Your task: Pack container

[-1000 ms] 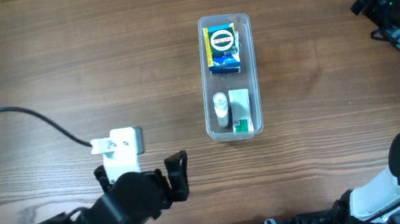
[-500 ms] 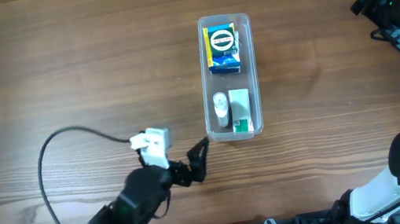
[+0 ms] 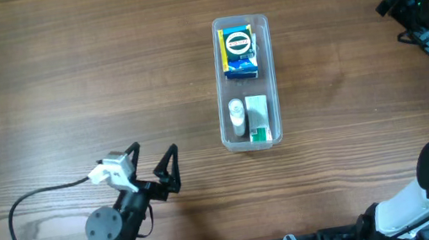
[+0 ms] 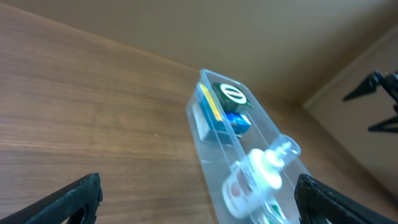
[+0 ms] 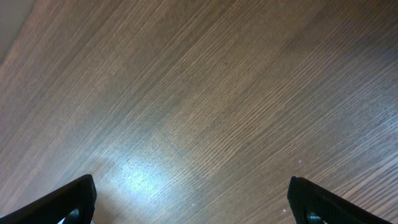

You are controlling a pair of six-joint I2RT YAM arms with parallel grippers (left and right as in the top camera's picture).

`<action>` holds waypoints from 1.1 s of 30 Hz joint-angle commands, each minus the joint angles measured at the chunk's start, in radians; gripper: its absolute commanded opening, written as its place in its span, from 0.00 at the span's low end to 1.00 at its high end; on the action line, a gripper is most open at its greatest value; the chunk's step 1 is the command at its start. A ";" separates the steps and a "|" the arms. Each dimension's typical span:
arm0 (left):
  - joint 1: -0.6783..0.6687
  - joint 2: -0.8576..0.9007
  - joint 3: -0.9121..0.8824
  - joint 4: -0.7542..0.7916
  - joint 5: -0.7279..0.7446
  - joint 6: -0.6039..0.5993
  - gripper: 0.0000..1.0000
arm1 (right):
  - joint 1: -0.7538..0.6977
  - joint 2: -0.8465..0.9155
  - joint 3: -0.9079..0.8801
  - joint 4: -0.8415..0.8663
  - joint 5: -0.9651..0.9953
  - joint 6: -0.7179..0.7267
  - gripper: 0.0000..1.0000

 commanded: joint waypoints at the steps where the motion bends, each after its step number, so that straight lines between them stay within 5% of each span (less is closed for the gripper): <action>1: 0.103 -0.087 -0.040 -0.039 0.107 0.027 1.00 | 0.003 0.012 -0.002 0.005 0.006 0.010 1.00; 8: 0.180 -0.156 -0.040 -0.038 0.118 0.132 1.00 | 0.003 0.012 -0.002 0.006 0.006 0.010 1.00; 33: 0.256 -0.155 -0.040 -0.037 0.127 0.127 1.00 | 0.003 0.012 -0.003 0.006 0.005 0.010 1.00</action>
